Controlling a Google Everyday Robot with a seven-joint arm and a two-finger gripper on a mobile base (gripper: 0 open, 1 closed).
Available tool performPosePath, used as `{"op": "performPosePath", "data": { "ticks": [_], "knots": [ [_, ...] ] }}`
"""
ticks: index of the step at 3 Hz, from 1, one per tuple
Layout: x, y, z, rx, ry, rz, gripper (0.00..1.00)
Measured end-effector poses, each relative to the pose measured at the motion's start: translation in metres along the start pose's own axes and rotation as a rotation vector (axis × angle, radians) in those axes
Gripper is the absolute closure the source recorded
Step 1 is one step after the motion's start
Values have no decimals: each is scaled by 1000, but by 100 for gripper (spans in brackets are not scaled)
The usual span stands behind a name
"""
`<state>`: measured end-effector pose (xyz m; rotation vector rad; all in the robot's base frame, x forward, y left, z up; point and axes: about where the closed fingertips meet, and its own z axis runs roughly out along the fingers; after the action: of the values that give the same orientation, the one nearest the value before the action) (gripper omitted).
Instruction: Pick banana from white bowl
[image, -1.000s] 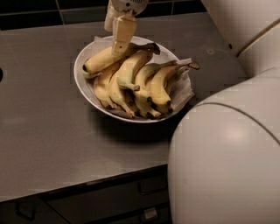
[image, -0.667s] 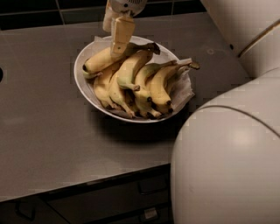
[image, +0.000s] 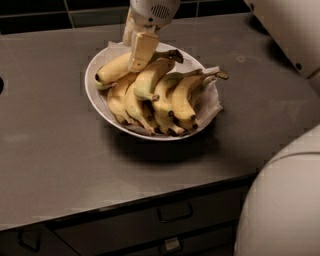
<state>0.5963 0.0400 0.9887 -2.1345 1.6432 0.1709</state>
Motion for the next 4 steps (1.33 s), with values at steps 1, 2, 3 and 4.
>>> {"op": "performPosePath", "data": {
  "ticks": [1, 2, 3, 4],
  "knots": [
    [4, 0, 4, 4, 5, 5, 45],
    [4, 1, 6, -4, 33, 10, 45],
    [3, 2, 8, -24, 74, 14, 44],
    [0, 1, 14, -54, 120, 5, 43]
  ]
}}
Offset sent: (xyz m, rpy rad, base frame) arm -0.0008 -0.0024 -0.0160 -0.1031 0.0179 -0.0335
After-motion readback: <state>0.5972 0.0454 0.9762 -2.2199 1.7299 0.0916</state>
